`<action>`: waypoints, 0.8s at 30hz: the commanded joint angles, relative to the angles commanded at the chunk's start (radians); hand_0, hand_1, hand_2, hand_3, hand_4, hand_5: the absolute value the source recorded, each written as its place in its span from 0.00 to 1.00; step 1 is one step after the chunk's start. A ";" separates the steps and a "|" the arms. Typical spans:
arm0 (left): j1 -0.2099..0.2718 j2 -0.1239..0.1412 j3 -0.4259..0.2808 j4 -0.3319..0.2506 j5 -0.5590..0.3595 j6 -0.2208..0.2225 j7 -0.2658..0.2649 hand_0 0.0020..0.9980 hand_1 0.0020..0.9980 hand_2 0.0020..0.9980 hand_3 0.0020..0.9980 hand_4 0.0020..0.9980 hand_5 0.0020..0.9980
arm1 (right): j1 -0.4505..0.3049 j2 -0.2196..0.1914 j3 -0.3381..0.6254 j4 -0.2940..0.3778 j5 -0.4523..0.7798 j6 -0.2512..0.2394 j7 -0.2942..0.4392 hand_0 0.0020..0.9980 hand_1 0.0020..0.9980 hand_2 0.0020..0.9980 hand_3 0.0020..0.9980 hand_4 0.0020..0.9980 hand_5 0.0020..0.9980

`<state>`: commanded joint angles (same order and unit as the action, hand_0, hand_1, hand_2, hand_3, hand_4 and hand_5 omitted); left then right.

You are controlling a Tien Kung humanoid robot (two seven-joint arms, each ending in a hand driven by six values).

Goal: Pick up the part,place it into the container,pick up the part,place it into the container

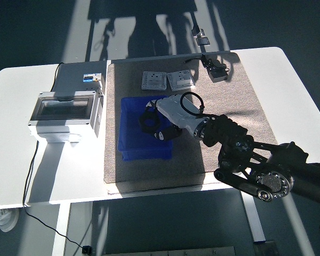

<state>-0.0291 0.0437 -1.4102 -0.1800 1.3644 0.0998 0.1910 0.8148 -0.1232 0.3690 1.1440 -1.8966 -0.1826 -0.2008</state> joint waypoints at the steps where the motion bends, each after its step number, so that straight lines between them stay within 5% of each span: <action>1: 0.000 -0.001 0.000 0.000 0.000 0.000 0.000 0.70 0.63 0.61 0.67 0.66 0.63 | 0.001 0.001 -0.002 0.000 0.000 0.005 -0.003 0.95 0.86 0.83 0.77 0.58 0.13; 6: 0.000 -0.005 0.001 0.000 0.001 -0.002 0.001 0.70 0.63 0.61 0.67 0.66 0.63 | 0.001 0.002 -0.011 0.002 -0.002 0.018 -0.010 0.95 0.86 0.83 0.77 0.58 0.13; 7: 0.000 -0.006 0.002 0.000 0.001 -0.002 0.001 0.70 0.63 0.61 0.67 0.65 0.64 | 0.001 0.002 -0.011 0.002 -0.002 0.016 -0.010 1.00 0.91 0.88 0.84 0.61 0.17; 24: 0.006 -0.003 0.005 0.000 0.000 -0.005 0.005 0.70 0.63 0.61 0.67 0.65 0.64 | -0.018 0.000 0.000 0.008 -0.007 0.001 -0.001 1.00 0.93 0.90 0.85 0.63 0.20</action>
<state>-0.0231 0.0410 -1.4052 -0.1800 1.3642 0.0951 0.1955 0.7969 -0.1230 0.3688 1.1517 -1.9041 -0.1819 -0.2020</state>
